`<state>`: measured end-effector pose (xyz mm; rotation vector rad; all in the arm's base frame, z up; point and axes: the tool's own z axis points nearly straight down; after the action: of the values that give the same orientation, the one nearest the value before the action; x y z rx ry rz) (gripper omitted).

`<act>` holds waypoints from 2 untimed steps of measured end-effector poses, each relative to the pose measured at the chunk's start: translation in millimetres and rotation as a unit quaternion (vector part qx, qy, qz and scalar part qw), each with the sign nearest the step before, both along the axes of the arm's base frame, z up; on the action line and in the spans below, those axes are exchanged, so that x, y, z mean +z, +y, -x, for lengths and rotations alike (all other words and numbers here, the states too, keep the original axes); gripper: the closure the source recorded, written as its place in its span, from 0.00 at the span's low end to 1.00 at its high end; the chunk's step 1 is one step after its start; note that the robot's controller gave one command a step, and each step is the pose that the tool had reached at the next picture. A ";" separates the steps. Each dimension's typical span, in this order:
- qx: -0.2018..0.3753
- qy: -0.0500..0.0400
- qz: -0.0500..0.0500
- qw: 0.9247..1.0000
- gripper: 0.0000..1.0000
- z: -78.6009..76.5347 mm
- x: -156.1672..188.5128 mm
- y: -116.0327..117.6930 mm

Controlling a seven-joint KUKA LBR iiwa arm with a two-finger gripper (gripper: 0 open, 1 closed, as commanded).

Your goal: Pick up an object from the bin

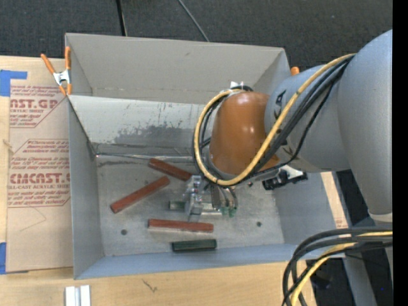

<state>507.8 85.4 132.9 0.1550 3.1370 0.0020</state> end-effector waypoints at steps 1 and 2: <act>0.000 -0.001 0.000 1.000 1.00 -1.7 1.1 1.0; 0.083 0.000 0.000 0.997 1.00 -12.5 43.2 -22.2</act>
Offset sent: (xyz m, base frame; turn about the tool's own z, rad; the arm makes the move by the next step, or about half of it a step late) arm 0.0122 -0.0226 0.0437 -0.1657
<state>520.2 63.3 176.2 -0.1049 3.1385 0.0010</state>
